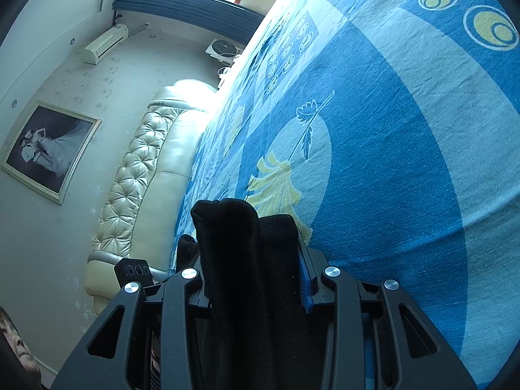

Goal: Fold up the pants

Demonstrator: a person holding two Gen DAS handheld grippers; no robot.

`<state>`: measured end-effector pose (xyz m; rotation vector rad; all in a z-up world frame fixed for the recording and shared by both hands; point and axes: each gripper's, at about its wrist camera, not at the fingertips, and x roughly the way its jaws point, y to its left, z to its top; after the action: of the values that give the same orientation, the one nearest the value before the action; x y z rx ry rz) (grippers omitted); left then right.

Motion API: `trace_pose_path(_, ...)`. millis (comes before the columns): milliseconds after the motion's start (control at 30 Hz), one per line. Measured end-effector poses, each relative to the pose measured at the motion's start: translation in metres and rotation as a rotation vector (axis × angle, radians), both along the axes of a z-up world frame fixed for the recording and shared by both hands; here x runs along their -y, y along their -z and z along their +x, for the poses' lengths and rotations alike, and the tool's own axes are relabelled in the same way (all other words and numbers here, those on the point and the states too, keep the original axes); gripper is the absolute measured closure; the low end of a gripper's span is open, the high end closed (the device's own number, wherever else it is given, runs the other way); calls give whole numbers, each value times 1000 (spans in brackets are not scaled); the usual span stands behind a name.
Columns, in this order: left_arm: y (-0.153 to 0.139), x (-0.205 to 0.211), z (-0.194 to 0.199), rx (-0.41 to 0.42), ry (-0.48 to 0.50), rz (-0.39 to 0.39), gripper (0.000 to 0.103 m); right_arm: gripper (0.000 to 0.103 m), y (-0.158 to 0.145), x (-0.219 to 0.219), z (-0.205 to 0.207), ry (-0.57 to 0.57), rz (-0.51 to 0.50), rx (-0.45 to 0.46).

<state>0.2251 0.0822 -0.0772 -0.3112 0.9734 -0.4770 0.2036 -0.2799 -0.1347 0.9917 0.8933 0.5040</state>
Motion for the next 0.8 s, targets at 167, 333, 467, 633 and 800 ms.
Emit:
trace_pose_path(167,-2,-3,-2,21,-4,2,42,66,0,2,0,-1,12,9)
trace_pose_path(333,-4,-4,-6,21,-1,6,29,59,-2,2,0,-6,39,27)
trace_pose_path(467,-5,-7,-14,1,0,-19,24,51,-5,6,-2,-3,74,29)
trace_pose_path(633,-5,-18,-31,-38,-2,-91,22,33,-20,10,-18,17,50,22)
trace_pose_path(800,-4,-28,-55,-68,-4,-146,21,29,-31,24,-50,40,-24,-8)
